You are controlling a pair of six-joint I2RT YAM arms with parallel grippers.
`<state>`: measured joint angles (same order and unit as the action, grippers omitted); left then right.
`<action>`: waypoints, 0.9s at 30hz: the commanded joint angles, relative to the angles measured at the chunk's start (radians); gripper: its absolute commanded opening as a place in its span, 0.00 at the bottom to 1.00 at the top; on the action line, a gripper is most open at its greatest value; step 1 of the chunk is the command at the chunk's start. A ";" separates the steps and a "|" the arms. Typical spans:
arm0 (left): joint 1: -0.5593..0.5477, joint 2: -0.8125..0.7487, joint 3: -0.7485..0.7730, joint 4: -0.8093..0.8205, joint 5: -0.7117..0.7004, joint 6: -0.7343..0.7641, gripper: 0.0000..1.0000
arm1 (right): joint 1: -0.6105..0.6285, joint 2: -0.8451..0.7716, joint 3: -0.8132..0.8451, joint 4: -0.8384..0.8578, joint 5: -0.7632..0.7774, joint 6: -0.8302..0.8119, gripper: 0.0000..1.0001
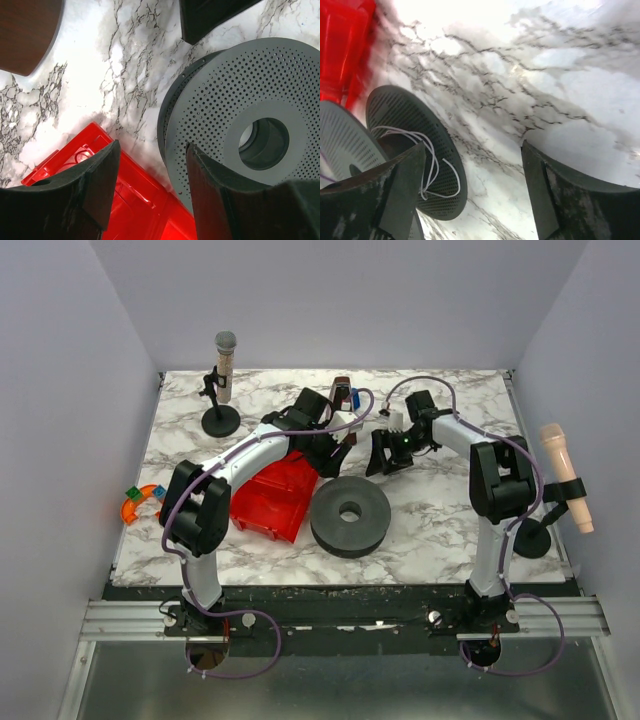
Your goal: Wrap the cables
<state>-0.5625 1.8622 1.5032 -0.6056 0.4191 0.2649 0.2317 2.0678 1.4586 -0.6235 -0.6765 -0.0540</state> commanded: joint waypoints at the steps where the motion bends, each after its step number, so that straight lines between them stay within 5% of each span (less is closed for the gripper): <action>1: 0.001 -0.029 0.032 0.007 -0.002 0.000 0.63 | 0.000 -0.049 0.054 -0.013 0.124 0.025 0.88; 3: 0.001 -0.035 0.041 0.007 -0.003 0.000 0.63 | 0.000 -0.066 0.075 -0.013 0.159 0.043 1.00; 13: 0.019 -0.139 0.118 0.000 -0.117 -0.076 0.71 | -0.017 -0.342 0.016 0.164 0.435 0.154 1.00; 18: 0.108 -0.296 0.049 0.082 -0.226 -0.180 0.76 | -0.019 -0.659 -0.333 0.437 0.668 0.157 1.00; 27: 0.386 -0.650 -0.351 0.348 -0.447 -0.239 0.84 | -0.054 -1.133 -0.904 0.885 0.890 0.118 1.00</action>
<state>-0.2657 1.3350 1.3422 -0.3870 0.1188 0.0731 0.1886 1.0439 0.7300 0.0093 0.0696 0.0864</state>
